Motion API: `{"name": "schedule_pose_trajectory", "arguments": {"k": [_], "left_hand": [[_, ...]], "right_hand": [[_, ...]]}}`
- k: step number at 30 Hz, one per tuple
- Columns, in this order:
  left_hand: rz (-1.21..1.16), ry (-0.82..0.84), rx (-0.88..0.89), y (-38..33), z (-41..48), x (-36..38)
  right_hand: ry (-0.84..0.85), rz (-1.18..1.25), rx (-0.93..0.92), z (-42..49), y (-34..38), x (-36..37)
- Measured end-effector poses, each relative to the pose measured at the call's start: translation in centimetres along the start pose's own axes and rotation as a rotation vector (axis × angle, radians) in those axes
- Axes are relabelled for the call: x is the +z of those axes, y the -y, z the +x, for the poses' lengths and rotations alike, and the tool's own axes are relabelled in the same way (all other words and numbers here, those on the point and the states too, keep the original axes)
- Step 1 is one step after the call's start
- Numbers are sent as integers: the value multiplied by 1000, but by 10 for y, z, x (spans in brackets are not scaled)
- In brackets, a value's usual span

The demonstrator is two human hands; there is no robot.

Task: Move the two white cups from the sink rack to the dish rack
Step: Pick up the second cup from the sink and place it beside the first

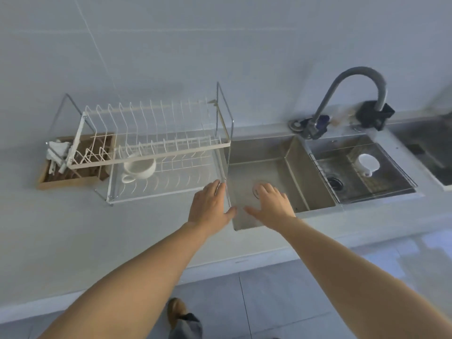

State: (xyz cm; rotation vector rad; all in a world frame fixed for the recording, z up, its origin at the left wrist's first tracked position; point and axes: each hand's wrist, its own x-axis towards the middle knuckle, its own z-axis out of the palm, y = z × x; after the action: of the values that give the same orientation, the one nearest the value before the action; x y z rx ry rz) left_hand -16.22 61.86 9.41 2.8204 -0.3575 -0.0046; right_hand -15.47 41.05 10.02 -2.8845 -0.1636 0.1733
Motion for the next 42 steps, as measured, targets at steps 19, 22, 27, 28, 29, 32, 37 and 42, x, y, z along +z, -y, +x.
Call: {"name": "schedule_pose_trajectory", "arguments": {"k": [19,22,27,28,29,32,37,42], "left_hand": [[-5,48,281,-340,101,72],[-4,54,287,-351,115,78],[-20,44,287,-375,157,105],[-30,43,291,-382,173,114],[-36,46,293,-388,189,123],[-51,67,279,-401,237,153],[-37,115,236,-419,298,192],[-44,144,195,-433,337,215]], "right_hand": [[-148,-4,303,-111,-346,-123],[-142,-18,302,-104,-362,-126],[-130,-45,302,-77,-405,-127],[-122,-51,302,-66,-420,-128],[-109,-57,301,-53,-434,-130],[-67,-54,303,-12,-473,-133],[9,-34,276,52,-522,-137],[52,-51,212,102,-555,-137]]}}
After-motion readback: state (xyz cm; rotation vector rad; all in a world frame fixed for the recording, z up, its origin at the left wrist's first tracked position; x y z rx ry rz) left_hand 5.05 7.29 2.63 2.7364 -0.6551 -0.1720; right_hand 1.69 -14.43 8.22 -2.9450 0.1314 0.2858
